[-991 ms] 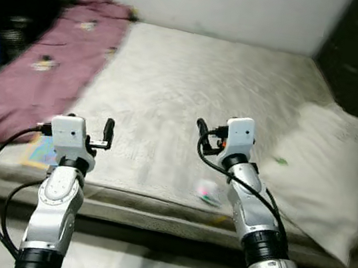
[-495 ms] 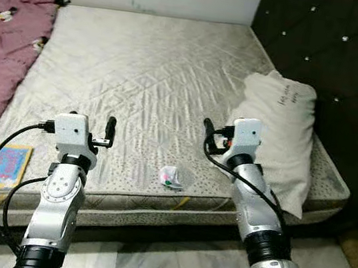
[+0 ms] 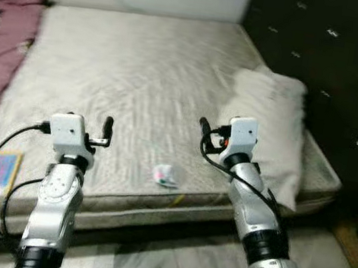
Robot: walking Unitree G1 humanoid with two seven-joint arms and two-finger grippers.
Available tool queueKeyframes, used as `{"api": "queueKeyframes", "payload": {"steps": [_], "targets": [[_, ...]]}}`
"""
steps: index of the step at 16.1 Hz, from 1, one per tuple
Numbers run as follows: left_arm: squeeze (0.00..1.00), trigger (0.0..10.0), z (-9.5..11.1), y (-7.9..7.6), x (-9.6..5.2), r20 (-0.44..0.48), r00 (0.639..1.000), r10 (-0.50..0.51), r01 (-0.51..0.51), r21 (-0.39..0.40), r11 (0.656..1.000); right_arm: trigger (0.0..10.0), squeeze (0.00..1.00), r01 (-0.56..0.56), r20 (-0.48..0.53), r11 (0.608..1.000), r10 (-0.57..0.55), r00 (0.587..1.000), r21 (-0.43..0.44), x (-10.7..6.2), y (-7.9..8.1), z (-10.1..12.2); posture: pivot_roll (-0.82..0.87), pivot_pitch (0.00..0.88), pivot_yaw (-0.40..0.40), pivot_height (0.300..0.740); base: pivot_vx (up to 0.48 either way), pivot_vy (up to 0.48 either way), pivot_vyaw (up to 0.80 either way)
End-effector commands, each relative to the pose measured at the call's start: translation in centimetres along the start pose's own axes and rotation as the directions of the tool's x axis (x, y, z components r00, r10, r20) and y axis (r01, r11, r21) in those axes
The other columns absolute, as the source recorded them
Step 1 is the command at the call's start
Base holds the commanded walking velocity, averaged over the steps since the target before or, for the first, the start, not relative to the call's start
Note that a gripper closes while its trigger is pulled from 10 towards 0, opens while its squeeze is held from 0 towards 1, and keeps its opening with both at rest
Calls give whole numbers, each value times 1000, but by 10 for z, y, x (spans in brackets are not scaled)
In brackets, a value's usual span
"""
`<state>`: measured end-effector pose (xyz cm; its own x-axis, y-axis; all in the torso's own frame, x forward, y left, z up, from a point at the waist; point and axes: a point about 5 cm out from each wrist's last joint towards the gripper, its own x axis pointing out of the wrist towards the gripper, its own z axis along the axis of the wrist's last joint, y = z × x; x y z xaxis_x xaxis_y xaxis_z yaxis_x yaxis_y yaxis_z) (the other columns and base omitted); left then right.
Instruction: Clean up the room
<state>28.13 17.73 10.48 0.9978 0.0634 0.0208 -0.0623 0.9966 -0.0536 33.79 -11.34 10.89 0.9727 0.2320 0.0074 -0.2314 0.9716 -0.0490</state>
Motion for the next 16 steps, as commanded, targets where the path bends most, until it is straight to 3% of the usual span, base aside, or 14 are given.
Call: {"api": "queueKeyframes", "payload": {"steps": [1, 5, 16], "targets": [[0, 10000, 1, 1, 0, 2, 1000, 2, -2, -1, 1000, 10000, 0, -7, 15, 1000, 7, 1000, 1, 3, 1, 5, 77, 0, -29, 740, 0, 0, 0], [0, 10000, 2, 0, 0, 10, 1000, -8, 8, -9, 1000, 10000, 0, -7, 17, 1000, 7, 1000, -2, 4, 0, 5, 75, 0, -30, 740, 65, 0, 0], [0, 10000, 2, -1, 1, 7, 1000, -18, 18, -12, 1000, 10000, 0, -7, 19, 1000, 8, 1000, -5, 5, 1, 6, 74, 0, -29, 740, 303, 0, 0]]}}
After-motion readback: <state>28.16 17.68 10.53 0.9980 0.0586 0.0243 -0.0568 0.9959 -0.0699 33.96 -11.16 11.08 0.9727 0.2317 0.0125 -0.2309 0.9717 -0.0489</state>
